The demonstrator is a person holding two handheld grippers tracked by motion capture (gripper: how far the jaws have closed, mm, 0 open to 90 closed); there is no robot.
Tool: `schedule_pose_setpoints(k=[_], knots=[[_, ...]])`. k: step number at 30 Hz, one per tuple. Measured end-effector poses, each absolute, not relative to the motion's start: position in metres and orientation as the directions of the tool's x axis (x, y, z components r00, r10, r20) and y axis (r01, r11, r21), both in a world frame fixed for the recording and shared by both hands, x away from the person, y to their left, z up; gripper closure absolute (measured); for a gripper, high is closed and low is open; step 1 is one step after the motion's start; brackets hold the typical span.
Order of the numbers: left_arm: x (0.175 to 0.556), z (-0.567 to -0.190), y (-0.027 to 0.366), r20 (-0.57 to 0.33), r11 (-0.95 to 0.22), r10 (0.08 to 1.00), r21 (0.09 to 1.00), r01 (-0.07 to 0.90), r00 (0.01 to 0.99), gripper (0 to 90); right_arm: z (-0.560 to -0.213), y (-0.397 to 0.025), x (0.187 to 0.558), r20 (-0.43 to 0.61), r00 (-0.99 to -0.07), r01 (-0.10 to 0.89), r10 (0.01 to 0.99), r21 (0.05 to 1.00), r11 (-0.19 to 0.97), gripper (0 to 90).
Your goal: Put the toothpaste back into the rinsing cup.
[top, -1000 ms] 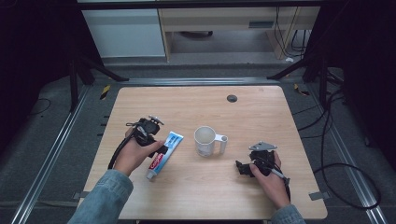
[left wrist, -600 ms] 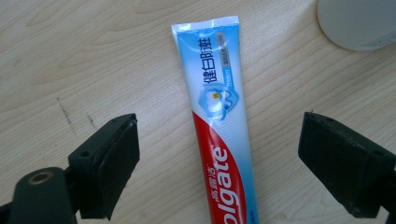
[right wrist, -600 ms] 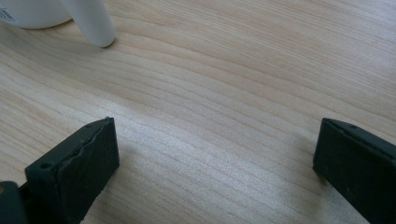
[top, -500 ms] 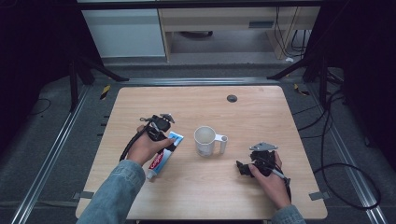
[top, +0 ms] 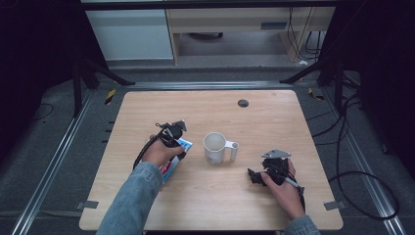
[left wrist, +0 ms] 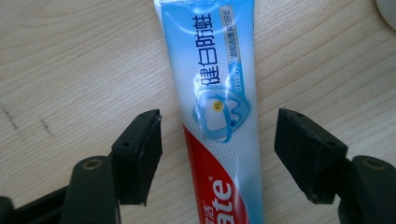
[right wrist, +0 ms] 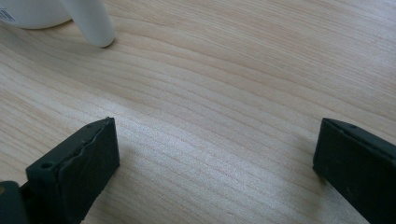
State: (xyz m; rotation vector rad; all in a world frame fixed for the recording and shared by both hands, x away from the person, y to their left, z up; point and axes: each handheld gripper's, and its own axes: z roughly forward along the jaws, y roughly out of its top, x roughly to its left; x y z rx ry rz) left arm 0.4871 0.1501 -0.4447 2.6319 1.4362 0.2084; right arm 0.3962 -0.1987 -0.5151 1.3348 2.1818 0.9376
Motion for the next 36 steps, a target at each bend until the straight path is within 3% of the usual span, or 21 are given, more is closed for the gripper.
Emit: schedule_pose_setpoints(k=[20, 36], knots=[[0.498, -0.461, 0.156, -0.024, -0.481, 0.871, 0.158, 0.863, 0.490, 42.8, -0.515, -0.200, 0.397, -0.018, -0.464, 0.603, 0.886, 0.726, 0.331, 0.7], [0.498, -0.461, 0.155, -0.027, -0.479, 0.873, 0.148, 0.865, 0.488, 46.2, -0.515, -0.200, 0.397, -0.018, -0.463, 0.604, 0.886, 0.726, 0.330, 0.7]])
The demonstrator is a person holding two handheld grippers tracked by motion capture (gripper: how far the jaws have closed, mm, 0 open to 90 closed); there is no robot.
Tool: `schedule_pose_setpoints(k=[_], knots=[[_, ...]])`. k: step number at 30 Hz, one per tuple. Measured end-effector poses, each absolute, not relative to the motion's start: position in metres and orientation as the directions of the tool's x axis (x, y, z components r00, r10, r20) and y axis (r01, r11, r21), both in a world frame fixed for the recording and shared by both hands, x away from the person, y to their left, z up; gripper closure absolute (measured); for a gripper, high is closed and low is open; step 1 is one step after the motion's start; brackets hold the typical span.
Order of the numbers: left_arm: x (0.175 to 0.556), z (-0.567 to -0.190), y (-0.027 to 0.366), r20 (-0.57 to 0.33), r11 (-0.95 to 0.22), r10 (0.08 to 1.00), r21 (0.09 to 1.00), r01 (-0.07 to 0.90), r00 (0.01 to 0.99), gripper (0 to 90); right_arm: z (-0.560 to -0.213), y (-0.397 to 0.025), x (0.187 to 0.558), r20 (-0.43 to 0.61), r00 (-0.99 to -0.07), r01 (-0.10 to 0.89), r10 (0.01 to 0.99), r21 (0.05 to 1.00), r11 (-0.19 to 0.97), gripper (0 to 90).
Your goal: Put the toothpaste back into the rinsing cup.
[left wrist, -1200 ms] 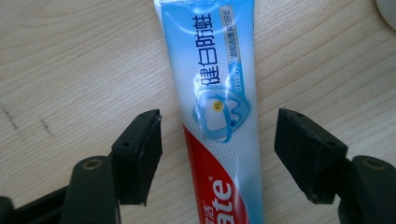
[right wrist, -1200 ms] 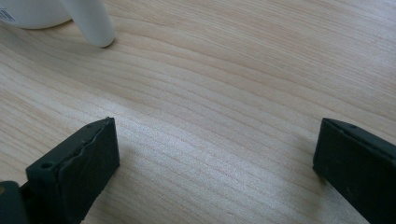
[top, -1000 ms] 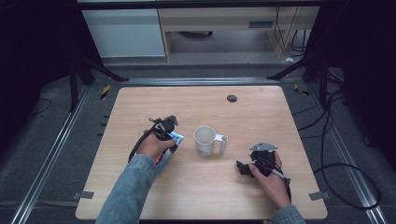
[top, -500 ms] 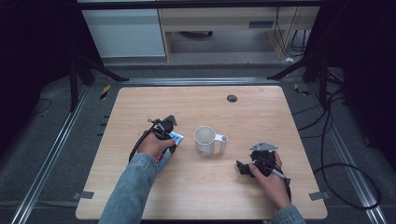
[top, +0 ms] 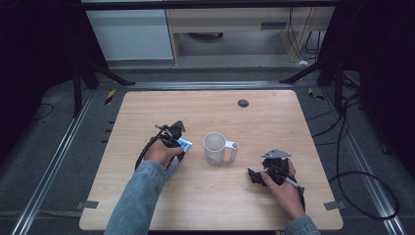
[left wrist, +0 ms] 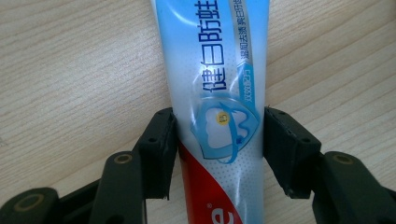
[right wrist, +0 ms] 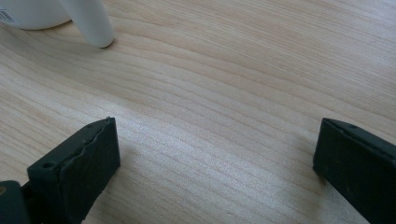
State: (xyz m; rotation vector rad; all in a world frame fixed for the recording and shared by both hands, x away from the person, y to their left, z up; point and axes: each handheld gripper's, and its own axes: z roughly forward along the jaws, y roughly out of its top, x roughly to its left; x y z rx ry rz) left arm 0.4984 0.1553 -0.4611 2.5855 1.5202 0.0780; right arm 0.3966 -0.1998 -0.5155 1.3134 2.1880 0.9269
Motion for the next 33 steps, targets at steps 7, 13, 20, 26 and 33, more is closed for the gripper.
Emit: schedule_pose_setpoints(k=[7, 13, 20, 26, 33], knots=[[0.497, -0.462, 0.153, -0.014, -0.493, 0.866, 0.143, 0.858, 0.500, 49.1, -0.515, -0.199, 0.396, -0.011, -0.459, 0.606, 0.888, 0.728, 0.322, 0.7], [0.497, -0.462, 0.153, -0.013, -0.503, 0.860, 0.141, 0.853, 0.510, 50.7, -0.515, -0.199, 0.396, -0.010, -0.458, 0.607, 0.889, 0.727, 0.321, 0.7], [0.496, -0.461, 0.151, 0.009, -0.515, 0.854, 0.154, 0.844, 0.520, 56.5, -0.515, -0.199, 0.396, -0.009, -0.457, 0.607, 0.889, 0.728, 0.319, 0.7], [0.491, -0.458, 0.153, 0.031, -0.536, 0.840, 0.202, 0.820, 0.541, 66.0, -0.515, -0.199, 0.396, -0.010, -0.458, 0.607, 0.889, 0.727, 0.321, 0.7], [0.486, -0.454, 0.160, 0.037, -0.525, 0.846, 0.236, 0.818, 0.533, 71.4, -0.515, -0.199, 0.396, -0.010, -0.458, 0.607, 0.889, 0.727, 0.320, 0.6]])
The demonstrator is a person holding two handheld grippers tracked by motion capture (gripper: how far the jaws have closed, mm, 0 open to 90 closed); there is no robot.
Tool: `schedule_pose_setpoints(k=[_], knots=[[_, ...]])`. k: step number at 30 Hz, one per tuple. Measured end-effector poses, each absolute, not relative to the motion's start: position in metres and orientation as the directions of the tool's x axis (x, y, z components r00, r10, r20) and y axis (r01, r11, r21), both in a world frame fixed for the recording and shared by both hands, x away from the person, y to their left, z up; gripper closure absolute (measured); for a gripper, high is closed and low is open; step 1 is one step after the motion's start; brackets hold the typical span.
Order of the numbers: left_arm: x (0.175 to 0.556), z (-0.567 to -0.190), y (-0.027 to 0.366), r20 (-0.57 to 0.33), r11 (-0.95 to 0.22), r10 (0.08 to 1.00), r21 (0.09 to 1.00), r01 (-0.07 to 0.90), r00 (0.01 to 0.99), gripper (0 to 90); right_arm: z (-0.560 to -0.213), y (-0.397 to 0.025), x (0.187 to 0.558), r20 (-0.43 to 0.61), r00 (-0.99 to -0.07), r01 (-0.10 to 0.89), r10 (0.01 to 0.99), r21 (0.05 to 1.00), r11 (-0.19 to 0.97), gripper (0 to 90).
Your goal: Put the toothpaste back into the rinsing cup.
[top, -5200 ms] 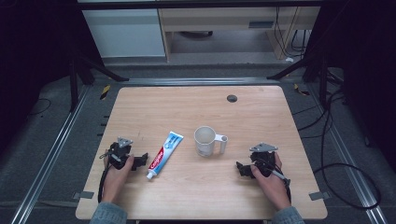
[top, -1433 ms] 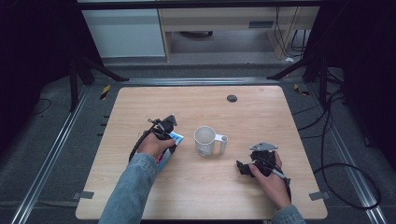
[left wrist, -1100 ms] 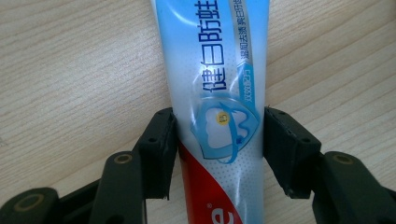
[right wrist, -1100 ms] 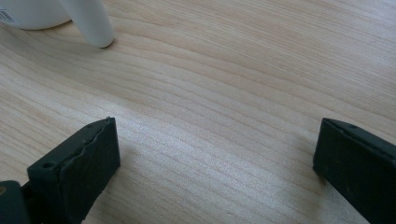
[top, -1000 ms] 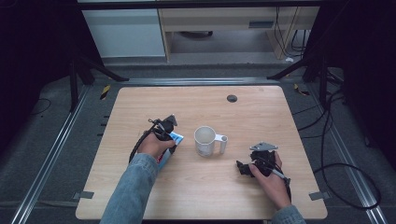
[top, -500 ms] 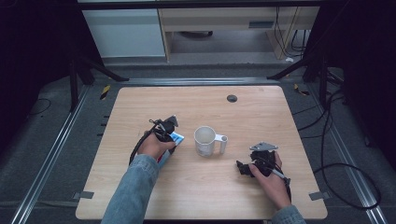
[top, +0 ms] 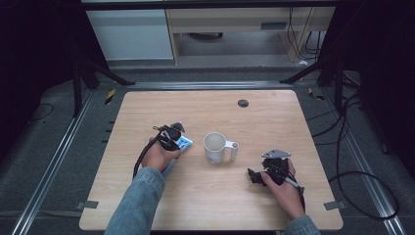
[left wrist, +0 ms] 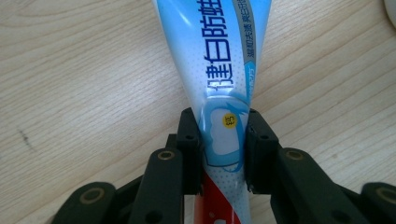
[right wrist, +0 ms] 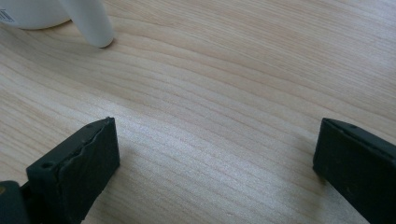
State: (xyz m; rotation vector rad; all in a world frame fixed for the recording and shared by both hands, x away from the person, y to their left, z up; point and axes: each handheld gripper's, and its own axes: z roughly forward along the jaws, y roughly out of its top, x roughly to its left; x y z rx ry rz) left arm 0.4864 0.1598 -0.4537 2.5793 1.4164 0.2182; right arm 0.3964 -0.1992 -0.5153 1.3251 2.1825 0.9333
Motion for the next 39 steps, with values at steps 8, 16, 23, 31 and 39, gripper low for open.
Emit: schedule_pose_setpoints(k=[8, 16, 23, 31, 39], knots=[[0.482, -0.434, 0.172, 0.030, -0.510, 0.851, 0.288, 0.810, 0.525, 72.1, -0.515, -0.199, 0.396, -0.004, -0.454, 0.611, 0.891, 0.726, 0.315, 0.6], [0.477, -0.412, 0.180, 0.031, -0.501, 0.853, 0.333, 0.799, 0.521, 72.4, -0.515, -0.199, 0.396, -0.003, -0.453, 0.612, 0.891, 0.726, 0.314, 0.6], [0.473, -0.392, 0.184, 0.033, -0.492, 0.854, 0.373, 0.787, 0.519, 72.5, -0.515, -0.199, 0.396, -0.004, -0.454, 0.612, 0.891, 0.726, 0.315, 0.6], [0.470, -0.374, 0.184, 0.037, -0.481, 0.856, 0.423, 0.768, 0.515, 72.4, -0.515, -0.199, 0.396, -0.003, -0.453, 0.612, 0.892, 0.727, 0.313, 0.6], [0.466, -0.367, 0.185, 0.021, -0.479, 0.847, 0.463, 0.746, 0.531, 72.4, -0.515, -0.199, 0.396, -0.003, -0.453, 0.612, 0.892, 0.726, 0.313, 0.6]])
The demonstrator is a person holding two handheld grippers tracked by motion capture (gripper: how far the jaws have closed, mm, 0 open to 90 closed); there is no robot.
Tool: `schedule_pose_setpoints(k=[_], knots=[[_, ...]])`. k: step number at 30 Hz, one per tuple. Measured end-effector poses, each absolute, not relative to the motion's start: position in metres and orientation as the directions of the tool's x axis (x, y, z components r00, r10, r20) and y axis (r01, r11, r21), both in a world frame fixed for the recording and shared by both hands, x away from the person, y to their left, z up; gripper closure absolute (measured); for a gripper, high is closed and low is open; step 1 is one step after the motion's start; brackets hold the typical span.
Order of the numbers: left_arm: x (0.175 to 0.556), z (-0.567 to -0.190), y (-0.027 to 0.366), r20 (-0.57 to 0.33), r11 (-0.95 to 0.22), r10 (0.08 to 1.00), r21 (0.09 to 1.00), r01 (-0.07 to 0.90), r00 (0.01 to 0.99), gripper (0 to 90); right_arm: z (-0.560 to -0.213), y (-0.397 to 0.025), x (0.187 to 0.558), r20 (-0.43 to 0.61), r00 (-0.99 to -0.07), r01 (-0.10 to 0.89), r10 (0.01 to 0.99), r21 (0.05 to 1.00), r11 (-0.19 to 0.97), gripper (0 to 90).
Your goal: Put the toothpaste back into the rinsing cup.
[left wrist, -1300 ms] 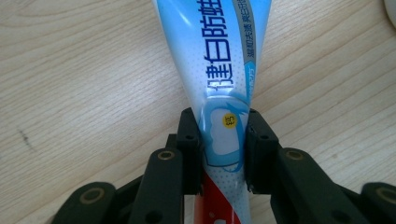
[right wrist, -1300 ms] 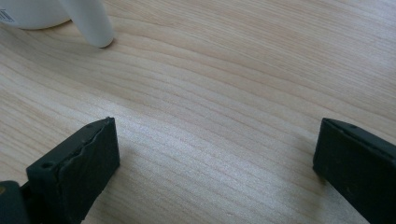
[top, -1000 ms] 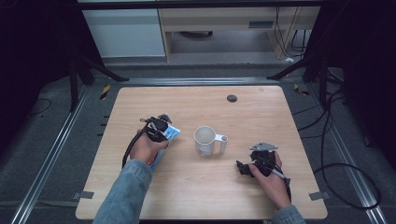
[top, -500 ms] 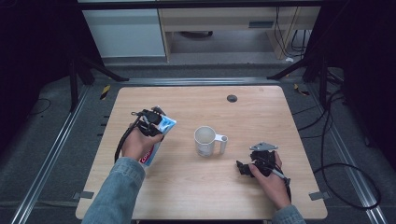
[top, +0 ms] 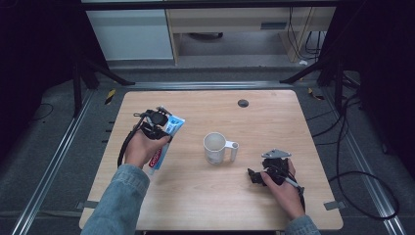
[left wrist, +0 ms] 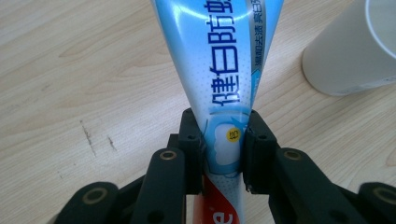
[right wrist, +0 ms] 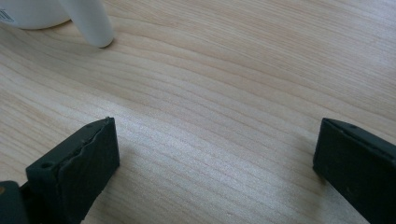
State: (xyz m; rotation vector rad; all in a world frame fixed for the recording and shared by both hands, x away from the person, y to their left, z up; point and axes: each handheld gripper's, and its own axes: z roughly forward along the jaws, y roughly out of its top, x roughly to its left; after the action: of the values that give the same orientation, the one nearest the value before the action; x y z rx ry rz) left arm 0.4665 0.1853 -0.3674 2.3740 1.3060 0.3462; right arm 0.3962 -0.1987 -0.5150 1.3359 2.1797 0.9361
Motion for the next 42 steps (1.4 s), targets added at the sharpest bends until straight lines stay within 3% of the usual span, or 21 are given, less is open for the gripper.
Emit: schedule_pose_setpoints(k=[28, 33, 42], knots=[[0.449, -0.346, 0.174, 0.044, -0.443, 0.831, 0.655, 0.612, 0.555, 72.4, -0.515, -0.201, 0.395, -0.002, -0.473, 0.606, 0.881, 0.725, 0.327, 0.5], [0.443, -0.346, 0.165, 0.084, -0.462, 0.820, 0.683, 0.566, 0.567, 72.4, -0.515, -0.201, 0.395, -0.008, -0.474, 0.604, 0.881, 0.725, 0.331, 0.6], [0.439, -0.347, 0.161, 0.066, -0.429, 0.820, 0.730, 0.532, 0.569, 72.5, -0.515, -0.204, 0.394, -0.007, -0.483, 0.601, 0.876, 0.725, 0.337, 0.6]])
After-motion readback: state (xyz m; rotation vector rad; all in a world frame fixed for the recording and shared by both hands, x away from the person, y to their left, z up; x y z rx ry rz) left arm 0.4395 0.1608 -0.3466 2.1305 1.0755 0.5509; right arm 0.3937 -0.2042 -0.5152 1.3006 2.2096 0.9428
